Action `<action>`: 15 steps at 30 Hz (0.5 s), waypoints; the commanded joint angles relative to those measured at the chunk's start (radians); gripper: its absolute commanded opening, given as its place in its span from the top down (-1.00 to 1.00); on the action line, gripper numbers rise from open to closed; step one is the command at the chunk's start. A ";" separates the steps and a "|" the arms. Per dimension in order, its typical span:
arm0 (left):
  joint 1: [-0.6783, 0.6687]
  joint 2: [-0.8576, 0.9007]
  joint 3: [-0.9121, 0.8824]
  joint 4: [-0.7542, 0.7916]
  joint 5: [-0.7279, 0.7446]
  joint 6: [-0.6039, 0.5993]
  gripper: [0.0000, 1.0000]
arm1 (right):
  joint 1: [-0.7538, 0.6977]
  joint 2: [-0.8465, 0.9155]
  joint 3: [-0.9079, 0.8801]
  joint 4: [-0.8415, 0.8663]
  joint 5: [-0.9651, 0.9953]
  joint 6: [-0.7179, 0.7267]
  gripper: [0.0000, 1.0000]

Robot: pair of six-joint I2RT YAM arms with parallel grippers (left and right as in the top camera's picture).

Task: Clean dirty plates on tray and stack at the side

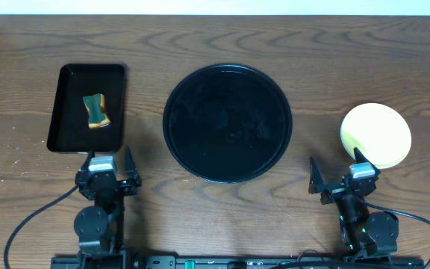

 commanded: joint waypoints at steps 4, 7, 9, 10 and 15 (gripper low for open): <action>-0.007 -0.057 -0.057 0.003 0.009 0.050 -0.51 | -0.005 -0.007 -0.002 -0.004 -0.005 -0.006 -0.98; -0.007 -0.077 -0.091 0.003 0.009 0.050 -0.51 | -0.005 -0.007 -0.002 -0.004 -0.005 -0.006 -0.99; -0.008 -0.091 -0.113 -0.009 0.011 0.047 -0.51 | -0.005 -0.007 -0.002 -0.004 -0.005 -0.006 -0.99; -0.008 -0.090 -0.112 -0.030 0.010 0.046 -0.51 | -0.005 -0.007 -0.002 -0.004 -0.005 -0.006 -0.98; -0.009 -0.090 -0.112 -0.039 0.006 0.046 -0.51 | -0.005 -0.004 -0.002 -0.003 -0.005 -0.006 -0.99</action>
